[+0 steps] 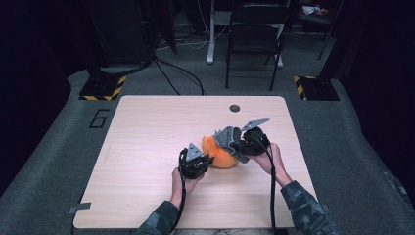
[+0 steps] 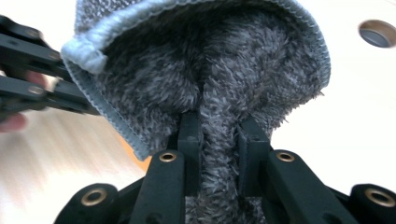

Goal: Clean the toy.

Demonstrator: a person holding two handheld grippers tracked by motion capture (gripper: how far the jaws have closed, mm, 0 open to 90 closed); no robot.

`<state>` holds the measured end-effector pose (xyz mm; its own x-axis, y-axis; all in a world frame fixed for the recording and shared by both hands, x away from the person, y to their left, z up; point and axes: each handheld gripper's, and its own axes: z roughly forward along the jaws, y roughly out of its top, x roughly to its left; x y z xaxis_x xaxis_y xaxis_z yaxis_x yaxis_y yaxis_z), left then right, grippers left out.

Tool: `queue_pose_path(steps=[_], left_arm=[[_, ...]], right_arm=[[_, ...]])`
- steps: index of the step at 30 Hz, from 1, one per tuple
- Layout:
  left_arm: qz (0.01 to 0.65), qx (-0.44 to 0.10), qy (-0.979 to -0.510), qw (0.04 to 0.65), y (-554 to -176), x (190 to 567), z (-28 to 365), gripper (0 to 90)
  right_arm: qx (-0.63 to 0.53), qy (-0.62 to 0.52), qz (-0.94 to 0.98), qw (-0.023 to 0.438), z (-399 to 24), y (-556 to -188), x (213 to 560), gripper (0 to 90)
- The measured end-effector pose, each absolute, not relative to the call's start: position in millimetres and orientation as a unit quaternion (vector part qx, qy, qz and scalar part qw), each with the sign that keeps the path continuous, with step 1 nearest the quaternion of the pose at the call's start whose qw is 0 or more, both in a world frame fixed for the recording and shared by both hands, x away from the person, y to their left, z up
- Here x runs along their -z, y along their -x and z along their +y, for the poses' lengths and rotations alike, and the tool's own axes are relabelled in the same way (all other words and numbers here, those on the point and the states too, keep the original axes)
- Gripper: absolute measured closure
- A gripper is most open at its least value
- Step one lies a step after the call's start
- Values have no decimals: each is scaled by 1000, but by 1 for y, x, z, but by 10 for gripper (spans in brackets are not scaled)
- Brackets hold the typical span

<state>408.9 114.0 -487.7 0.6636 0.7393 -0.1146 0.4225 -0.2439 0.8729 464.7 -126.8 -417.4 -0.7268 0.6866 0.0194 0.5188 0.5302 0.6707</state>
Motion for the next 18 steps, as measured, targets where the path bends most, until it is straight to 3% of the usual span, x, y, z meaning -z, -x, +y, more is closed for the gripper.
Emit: queue_pose_path(steps=[18], left_arm=[[374, -161, -773, 487, -409, 489, 114, 797]], right_arm=[[-290, -401, 862, 111, -146, -486, 447, 750]])
